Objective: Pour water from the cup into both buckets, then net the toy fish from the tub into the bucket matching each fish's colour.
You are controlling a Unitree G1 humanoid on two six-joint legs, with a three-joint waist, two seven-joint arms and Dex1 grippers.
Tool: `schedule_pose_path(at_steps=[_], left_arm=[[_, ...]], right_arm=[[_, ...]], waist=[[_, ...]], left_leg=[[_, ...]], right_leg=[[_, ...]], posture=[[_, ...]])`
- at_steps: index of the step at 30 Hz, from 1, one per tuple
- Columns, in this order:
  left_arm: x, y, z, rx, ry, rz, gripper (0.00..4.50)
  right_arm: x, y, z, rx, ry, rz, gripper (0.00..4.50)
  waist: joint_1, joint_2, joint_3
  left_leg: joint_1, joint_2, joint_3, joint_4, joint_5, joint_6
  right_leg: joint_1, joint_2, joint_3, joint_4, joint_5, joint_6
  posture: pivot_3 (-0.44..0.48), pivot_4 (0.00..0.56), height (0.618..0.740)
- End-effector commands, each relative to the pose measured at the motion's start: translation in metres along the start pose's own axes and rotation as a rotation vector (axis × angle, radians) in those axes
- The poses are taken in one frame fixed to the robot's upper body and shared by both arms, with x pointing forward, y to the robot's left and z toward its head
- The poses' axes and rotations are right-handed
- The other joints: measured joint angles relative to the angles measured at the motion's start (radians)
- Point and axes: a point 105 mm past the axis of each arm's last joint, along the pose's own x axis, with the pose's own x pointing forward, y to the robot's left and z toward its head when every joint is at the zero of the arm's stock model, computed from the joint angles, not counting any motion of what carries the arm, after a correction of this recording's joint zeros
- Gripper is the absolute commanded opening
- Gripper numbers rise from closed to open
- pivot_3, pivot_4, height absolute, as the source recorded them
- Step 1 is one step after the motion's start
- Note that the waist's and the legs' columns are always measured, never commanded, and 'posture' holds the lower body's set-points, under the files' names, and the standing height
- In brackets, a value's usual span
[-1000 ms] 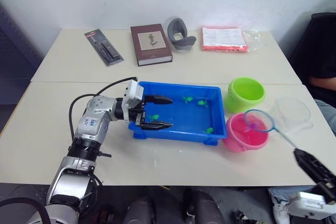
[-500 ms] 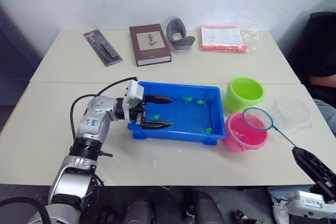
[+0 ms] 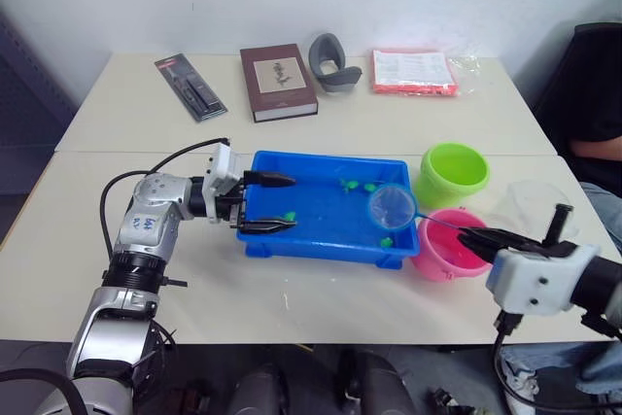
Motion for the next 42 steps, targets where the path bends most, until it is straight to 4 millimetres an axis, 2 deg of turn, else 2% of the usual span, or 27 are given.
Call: schedule_pose_path(at_steps=[1, 7, 14, 19, 25, 27, 31, 38, 42], left_arm=[[-0.004, 0.002, 0.008, 0.041, -0.002, 0.011, 4.44], [-0.001, 0.001, 0.006, 0.040, -0.005, 0.009, 4.44], [0.001, 0.002, -0.003, 0.034, -0.016, 0.008, 4.44], [0.001, 0.004, -0.009, 0.033, -0.023, 0.007, 4.44], [-0.003, 0.008, -0.012, 0.035, -0.028, 0.020, 4.44], [-0.004, 0.008, -0.014, 0.034, -0.030, 0.022, 4.44], [-0.006, 0.006, -0.018, 0.033, -0.035, 0.027, 4.44], [-0.008, 0.004, -0.019, 0.033, -0.034, 0.039, 4.44], [-0.010, 0.003, -0.020, 0.031, -0.033, 0.046, 4.44]], right_arm=[[0.014, -0.007, -0.012, -0.065, 0.070, 0.072, 0.00], [0.039, -0.015, -0.018, -0.260, 0.085, 0.183, 0.00], [0.056, -0.026, -0.022, -0.440, 0.107, 0.229, 0.00], [0.056, -0.017, -0.020, -0.532, 0.086, 0.334, 0.00], [0.048, -0.006, -0.008, -0.480, 0.033, 0.441, 0.00], [0.046, -0.004, -0.007, -0.431, 0.038, 0.465, 0.00], [0.043, -0.001, -0.004, -0.195, 0.029, 0.466, 0.00], [0.043, -0.025, 0.004, 0.333, -0.033, 0.262, 0.00], [0.037, -0.027, -0.005, 0.571, -0.083, 0.174, 0.00]], waist=[[0.004, 0.000, 0.000], [0.007, 0.000, 0.000], [0.005, 0.000, 0.000], [0.006, 0.000, 0.000], [0.007, 0.000, 0.000], [0.006, 0.000, 0.000], [0.008, 0.000, 0.000], [0.007, 0.000, 0.000], [0.009, 0.000, 0.000]], left_leg=[[0.000, 0.000, 0.000, 0.000, 0.000, 0.000], [-0.002, 0.000, 0.000, 0.000, 0.000, 0.000], [-0.003, 0.000, 0.001, 0.000, 0.000, -0.001], [-0.003, 0.001, 0.000, 0.000, 0.001, -0.001], [-0.004, 0.001, 0.000, 0.000, 0.000, -0.001], [-0.003, 0.001, 0.000, 0.000, 0.000, -0.001], [-0.004, 0.001, -0.001, 0.001, 0.000, -0.001], [-0.006, 0.001, -0.005, 0.002, 0.000, -0.001], [-0.008, 0.000, -0.007, 0.003, 0.000, -0.001]], right_leg=[[0.000, 0.000, 0.000, -0.001, 0.000, 0.000], [0.000, 0.000, -0.003, -0.002, 0.000, 0.001], [-0.001, -0.001, -0.006, -0.001, 0.001, 0.001], [-0.001, 0.000, -0.011, 0.000, 0.001, 0.001], [0.000, -0.001, -0.015, -0.001, 0.001, 0.002], [0.000, -0.001, -0.016, -0.001, 0.001, 0.002], [0.000, -0.002, -0.017, -0.001, 0.001, 0.002], [0.001, -0.002, -0.019, 0.000, 0.001, 0.002], [0.000, -0.003, -0.021, 0.000, 0.001, 0.002]], posture=[[0.000, 0.150, 0.740], [0.000, 0.150, 0.740], [0.000, 0.150, 0.740], [0.000, 0.150, 0.740], [0.000, 0.150, 0.740], [0.000, 0.150, 0.740], [0.000, 0.150, 0.740], [0.000, 0.150, 0.740], [0.000, 0.150, 0.740]])
